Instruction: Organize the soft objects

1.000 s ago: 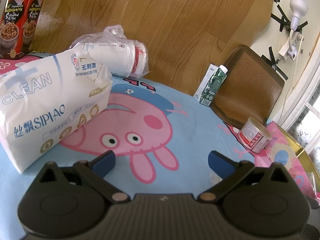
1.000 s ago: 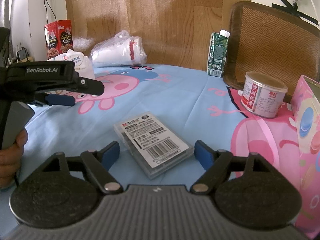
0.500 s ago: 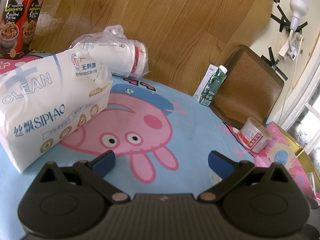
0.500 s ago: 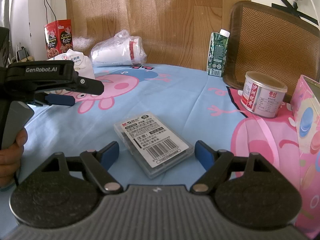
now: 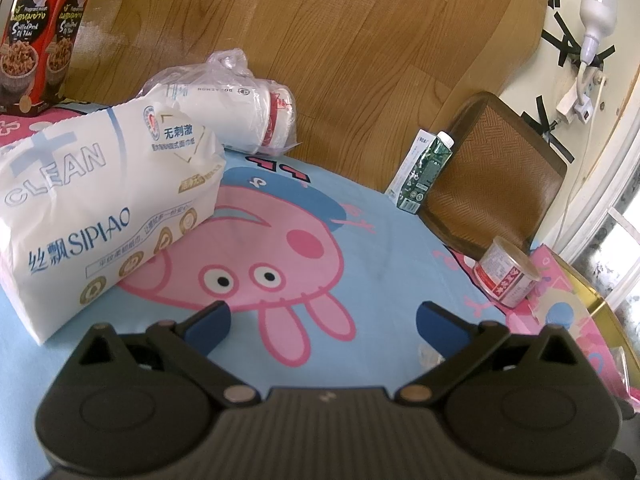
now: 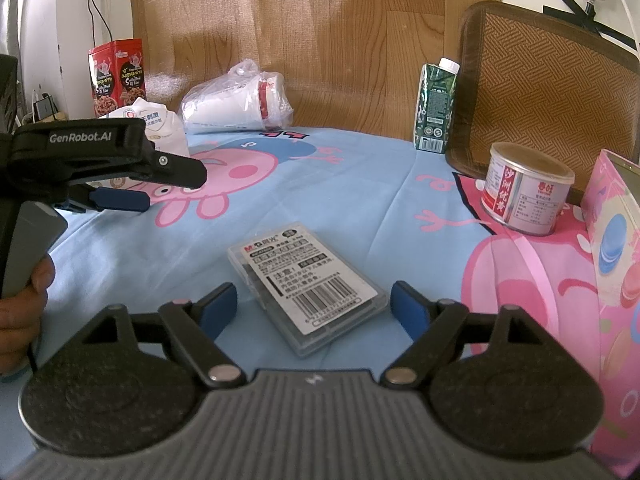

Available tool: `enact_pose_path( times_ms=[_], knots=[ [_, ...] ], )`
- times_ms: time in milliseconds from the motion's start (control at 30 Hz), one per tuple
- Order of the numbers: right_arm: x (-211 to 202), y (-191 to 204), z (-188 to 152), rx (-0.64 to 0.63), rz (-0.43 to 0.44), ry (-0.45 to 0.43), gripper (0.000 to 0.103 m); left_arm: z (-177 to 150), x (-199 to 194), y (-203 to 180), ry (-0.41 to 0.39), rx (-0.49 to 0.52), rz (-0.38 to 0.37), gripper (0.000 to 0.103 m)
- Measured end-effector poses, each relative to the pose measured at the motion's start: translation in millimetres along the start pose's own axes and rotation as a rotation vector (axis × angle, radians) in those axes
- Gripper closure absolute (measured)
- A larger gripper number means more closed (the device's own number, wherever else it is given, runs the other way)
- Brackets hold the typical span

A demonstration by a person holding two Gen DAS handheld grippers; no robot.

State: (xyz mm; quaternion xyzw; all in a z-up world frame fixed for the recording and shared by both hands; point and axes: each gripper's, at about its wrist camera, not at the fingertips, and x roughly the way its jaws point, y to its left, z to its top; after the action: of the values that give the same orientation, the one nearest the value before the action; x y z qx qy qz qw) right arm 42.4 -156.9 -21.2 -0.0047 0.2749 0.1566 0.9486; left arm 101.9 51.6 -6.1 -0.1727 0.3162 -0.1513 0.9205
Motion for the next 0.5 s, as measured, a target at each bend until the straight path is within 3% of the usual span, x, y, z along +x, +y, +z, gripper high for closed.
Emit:
enact_pose_path(
  times_ms=[500],
  knots=[
    [-0.2, -0.3, -0.2, -0.002, 0.002, 0.0, 0.017, 0.7, 1.4, -1.7, 0.005, 0.015, 0.011, 0.0]
  ],
)
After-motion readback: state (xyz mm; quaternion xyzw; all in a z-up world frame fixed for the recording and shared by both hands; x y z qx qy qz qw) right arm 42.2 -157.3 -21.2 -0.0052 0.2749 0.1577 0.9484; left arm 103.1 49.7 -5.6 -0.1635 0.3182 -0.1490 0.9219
